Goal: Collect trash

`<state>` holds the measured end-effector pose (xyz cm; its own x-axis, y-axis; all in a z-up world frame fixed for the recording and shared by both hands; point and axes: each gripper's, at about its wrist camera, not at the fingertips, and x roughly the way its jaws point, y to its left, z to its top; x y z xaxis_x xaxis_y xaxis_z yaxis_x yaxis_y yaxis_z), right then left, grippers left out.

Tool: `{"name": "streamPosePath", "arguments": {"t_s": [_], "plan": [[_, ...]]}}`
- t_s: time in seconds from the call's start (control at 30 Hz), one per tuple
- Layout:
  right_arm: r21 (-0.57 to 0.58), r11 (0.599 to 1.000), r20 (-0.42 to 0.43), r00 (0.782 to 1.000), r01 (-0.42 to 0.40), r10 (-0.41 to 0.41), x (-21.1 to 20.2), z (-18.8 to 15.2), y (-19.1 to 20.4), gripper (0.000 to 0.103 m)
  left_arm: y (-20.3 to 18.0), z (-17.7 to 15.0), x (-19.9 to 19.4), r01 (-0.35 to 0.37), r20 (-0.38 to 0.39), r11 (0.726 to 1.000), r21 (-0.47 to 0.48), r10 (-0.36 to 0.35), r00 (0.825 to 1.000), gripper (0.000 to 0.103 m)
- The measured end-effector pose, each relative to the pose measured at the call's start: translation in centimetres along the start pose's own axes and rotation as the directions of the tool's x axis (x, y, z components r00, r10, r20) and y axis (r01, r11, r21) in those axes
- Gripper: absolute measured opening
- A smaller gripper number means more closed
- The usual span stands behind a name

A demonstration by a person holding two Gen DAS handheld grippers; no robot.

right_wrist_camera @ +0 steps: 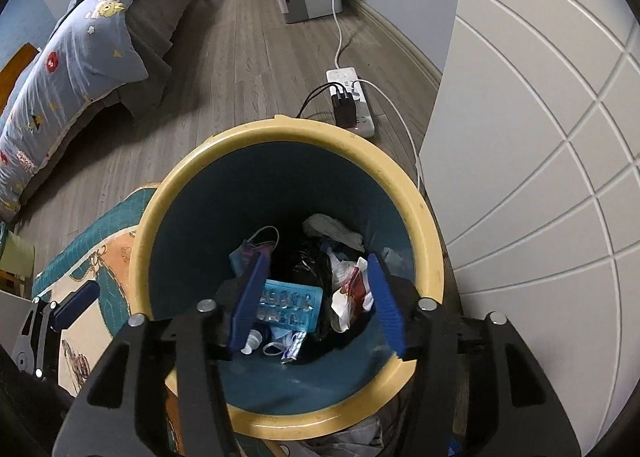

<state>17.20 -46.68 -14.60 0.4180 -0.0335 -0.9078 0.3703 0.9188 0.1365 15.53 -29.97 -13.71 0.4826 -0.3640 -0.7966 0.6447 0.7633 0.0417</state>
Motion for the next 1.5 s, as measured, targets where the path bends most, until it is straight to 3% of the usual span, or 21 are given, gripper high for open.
{"name": "streamPosePath", "arguments": {"t_s": [0.07,0.17,0.23,0.3,0.47,0.67,0.8,1.07,1.5], "plan": [[-0.007,1.0,0.005,1.0,0.002,-0.002,-0.5,0.1,0.2,0.059,0.5,-0.1,-0.2,-0.008,-0.008,1.0,-0.01,0.008,1.0,0.092],[-0.033,0.999,0.011,1.0,0.001,-0.001,-1.8,-0.2,0.7,0.074,1.0,-0.3,-1.5,-0.016,-0.003,1.0,-0.019,0.016,1.0,0.093],[-0.063,0.998,0.015,1.0,0.011,-0.011,-3.4,-0.7,1.2,0.09,1.2,-0.3,-2.9,-0.009,0.01,1.0,-0.027,0.01,1.0,0.096],[-0.091,0.996,0.036,0.999,0.013,-0.009,-5.6,-1.1,1.8,0.097,1.3,-0.3,-4.9,-0.012,0.024,0.999,-0.034,0.013,1.0,0.098],[-0.126,0.992,0.09,0.996,0.031,-0.02,-10.7,-3.2,2.0,0.097,1.4,-0.4,-8.7,-0.106,0.016,0.993,-0.055,0.107,0.994,0.098],[-0.108,0.994,0.13,0.991,-0.012,0.027,-14.9,-6.6,1.1,0.097,0.6,-1.5,-14.0,-0.128,0.058,0.987,-0.099,0.134,0.989,0.098],[-0.08,0.997,0.179,0.984,0.009,0.005,-16.7,-7.8,0.1,0.097,0.1,-2.5,-17.1,-0.156,0.1,0.975,-0.156,0.173,0.98,0.098],[-0.092,0.995,0.168,0.985,0.05,-0.034,-14.9,-8.5,0.9,0.097,1.0,-2.4,-15.4,-0.1,0.107,0.967,-0.235,0.128,0.986,0.098],[-0.158,0.981,0.254,0.965,0.113,-0.07,-15.9,-8.9,1.5,0.097,1.0,-2.9,-15.9,-0.113,0.127,0.975,-0.193,0.139,0.982,0.098]]}}
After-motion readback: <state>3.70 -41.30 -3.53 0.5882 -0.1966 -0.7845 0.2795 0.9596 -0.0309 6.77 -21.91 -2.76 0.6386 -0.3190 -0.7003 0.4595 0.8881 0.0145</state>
